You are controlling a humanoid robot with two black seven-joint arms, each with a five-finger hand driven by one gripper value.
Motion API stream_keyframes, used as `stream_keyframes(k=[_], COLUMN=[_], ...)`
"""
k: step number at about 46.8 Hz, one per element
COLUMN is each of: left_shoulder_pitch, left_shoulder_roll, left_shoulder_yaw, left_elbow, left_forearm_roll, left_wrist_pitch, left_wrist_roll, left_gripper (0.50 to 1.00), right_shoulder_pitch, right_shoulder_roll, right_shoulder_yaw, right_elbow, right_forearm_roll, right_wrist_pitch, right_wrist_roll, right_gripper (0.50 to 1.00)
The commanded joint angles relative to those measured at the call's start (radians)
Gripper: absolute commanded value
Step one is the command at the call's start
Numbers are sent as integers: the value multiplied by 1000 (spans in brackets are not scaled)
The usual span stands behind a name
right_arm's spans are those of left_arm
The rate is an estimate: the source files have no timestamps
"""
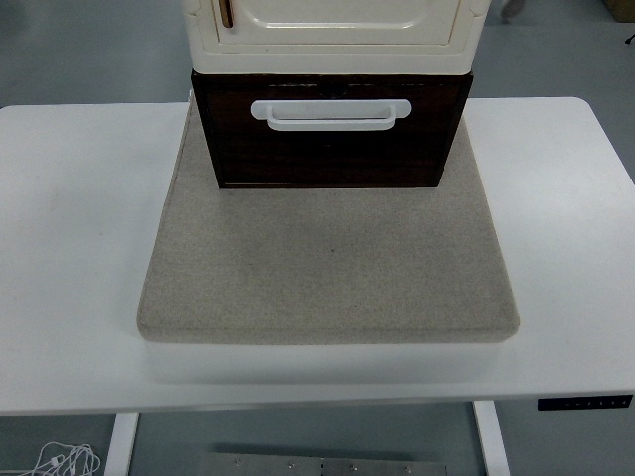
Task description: Open the drawer under the combination cabinet
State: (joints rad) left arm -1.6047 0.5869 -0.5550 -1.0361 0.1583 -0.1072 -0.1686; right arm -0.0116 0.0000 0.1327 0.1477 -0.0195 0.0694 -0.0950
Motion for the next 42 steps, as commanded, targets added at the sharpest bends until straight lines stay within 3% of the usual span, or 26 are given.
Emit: stream_keyframes(k=[1,15,27,31,42], left_shoulder_pitch=[-11,-113,-199,-208,-225], left_shoulder_roll=[14,28,24,22,-4], left_shoulder_yaw=[36,322,595,658,731], left_elbow=[-59,-268,-347,-389,-440], left_forearm_roll=[59,125,291,294,300], left_wrist_pitch=[-5,-5,-6,-5,-5], left_wrist_roll=[0,-2,14,58,262], left_gripper=[1000,1000,1000,1000,1000], right_shoulder_pitch=[-1,-1,-1,-1,-1], right_shoulder_roll=[0,0,0,0,0], right_shoulder_yaw=[1,1,1,1,-1], right_elbow=[0,1,0,0,0], right_forearm_roll=[0,1,0,0,0], right_wrist_pitch=[1,0,0,0,0], right_wrist_roll=[0,0,0,0,0], right_gripper=[928,928,928,928,928])
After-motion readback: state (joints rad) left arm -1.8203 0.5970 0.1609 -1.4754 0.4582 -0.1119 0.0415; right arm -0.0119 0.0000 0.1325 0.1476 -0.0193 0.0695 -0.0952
